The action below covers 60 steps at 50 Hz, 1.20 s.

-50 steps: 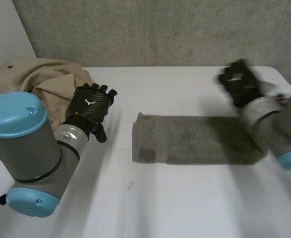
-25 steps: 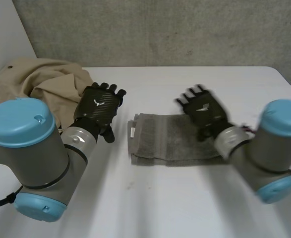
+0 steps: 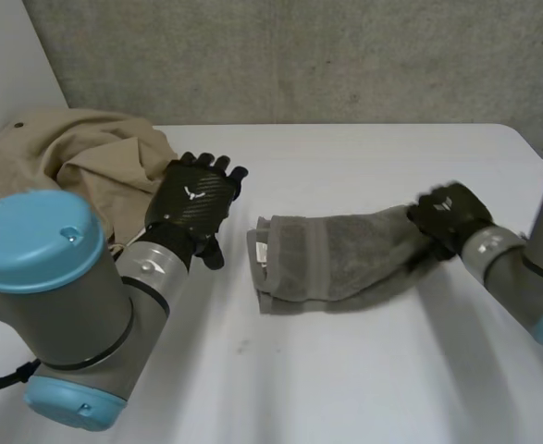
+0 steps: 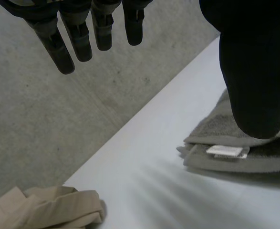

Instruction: Fold the laundry.

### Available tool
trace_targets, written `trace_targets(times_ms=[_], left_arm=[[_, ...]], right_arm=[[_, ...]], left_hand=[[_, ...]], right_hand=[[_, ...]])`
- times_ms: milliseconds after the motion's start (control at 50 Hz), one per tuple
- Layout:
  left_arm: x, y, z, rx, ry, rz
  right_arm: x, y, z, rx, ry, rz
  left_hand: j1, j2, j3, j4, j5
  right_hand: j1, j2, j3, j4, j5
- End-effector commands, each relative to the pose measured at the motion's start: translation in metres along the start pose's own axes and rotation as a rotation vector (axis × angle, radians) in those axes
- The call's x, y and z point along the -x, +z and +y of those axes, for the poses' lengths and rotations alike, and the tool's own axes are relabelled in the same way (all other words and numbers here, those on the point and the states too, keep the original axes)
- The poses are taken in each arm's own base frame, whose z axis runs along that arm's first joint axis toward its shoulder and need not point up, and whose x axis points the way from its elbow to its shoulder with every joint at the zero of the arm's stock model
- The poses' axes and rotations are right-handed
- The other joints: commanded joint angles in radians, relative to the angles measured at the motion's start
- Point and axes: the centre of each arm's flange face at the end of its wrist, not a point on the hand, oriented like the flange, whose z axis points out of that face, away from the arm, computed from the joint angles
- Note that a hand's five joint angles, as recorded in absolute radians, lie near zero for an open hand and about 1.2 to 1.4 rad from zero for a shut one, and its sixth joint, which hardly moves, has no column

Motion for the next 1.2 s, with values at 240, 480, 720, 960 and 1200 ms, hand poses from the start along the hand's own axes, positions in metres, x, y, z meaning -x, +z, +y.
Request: trace_targets(times_ms=[240, 480, 720, 960, 1200], left_arm=[[0.016, 0.004, -0.014, -0.044, -0.048, -0.049], [-0.033, 0.055, -0.031, -0.117, -0.222, 0.065], [-0.091, 0.084, 0.046, 0.242, -0.185, 0.196], [-0.066, 0.081, 0.06, 0.359, -0.142, 0.057], [-0.049, 0.058, -0.004, 0.226, -0.176, 0.07]], right_arm=[[0.141, -0.023, -0.088, -0.329, -0.02, -0.286], [0.017, -0.007, -0.06, -0.113, 0.611, -0.113], [0.043, 0.022, -0.027, 0.044, 0.659, -0.27], [0.062, 0.039, 0.0, 0.131, 0.482, -0.294], [0.017, 0.005, -0.035, 0.027, 0.46, -0.069]], left_hand=[[-0.014, -0.028, -0.034, -0.026, -0.048], [0.03, 0.016, 0.01, 0.018, -0.004], [0.019, 0.005, -0.001, 0.007, -0.015], [0.036, 0.022, 0.016, 0.024, 0.002], [0.01, -0.004, -0.01, -0.002, -0.024]], right_hand=[[-0.633, -0.718, -0.737, -0.741, -0.718], [-0.901, -0.986, -1.005, -1.009, -0.986], [-0.88, -0.965, -0.984, -0.988, -0.966], [-0.868, -0.953, -0.973, -0.976, -0.954], [-0.809, -0.895, -0.914, -0.918, -0.895]])
